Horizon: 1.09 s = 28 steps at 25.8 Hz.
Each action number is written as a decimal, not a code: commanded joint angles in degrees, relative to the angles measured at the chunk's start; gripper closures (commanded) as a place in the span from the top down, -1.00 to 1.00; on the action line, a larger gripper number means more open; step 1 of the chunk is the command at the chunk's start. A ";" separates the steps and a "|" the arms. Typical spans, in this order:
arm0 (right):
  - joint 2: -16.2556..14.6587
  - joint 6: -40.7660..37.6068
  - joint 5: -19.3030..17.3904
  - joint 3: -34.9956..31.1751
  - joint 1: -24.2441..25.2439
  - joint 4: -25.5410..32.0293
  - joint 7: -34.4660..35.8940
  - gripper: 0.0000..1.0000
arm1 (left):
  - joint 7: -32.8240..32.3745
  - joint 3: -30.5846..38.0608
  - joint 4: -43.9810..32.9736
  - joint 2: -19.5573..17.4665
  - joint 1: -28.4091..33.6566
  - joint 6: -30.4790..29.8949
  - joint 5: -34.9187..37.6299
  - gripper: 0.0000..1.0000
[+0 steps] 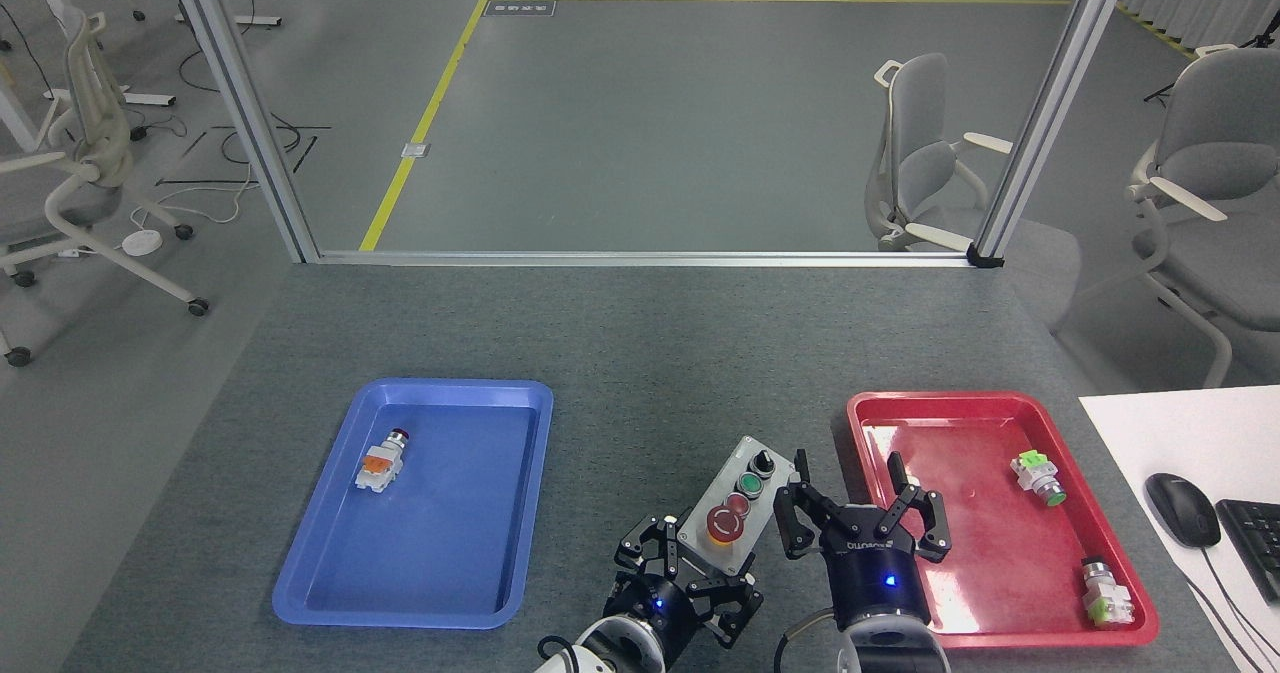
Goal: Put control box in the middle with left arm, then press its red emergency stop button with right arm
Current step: 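Lower the control box between the trays and open the left gripper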
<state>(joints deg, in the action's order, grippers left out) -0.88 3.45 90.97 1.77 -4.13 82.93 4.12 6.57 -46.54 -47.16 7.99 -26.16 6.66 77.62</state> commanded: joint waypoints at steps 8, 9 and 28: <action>-0.18 -0.02 0.44 0.16 -0.09 -1.20 -0.17 0.97 | -0.33 -0.04 -0.38 -0.08 -0.47 0.11 -0.19 0.47; -0.09 -0.02 0.44 0.16 -0.09 -1.20 -0.17 0.97 | -0.25 -0.04 -0.65 -0.08 -0.47 0.20 -0.19 0.64; 0.09 -1.34 0.70 0.52 -0.18 -1.20 -0.25 0.73 | -0.16 2.33 -17.00 -12.56 8.06 -4.37 -0.54 0.97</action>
<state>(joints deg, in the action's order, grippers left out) -0.61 2.22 91.59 2.04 -4.31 81.74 4.03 6.58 -45.15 -60.35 -1.13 -20.77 2.92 77.14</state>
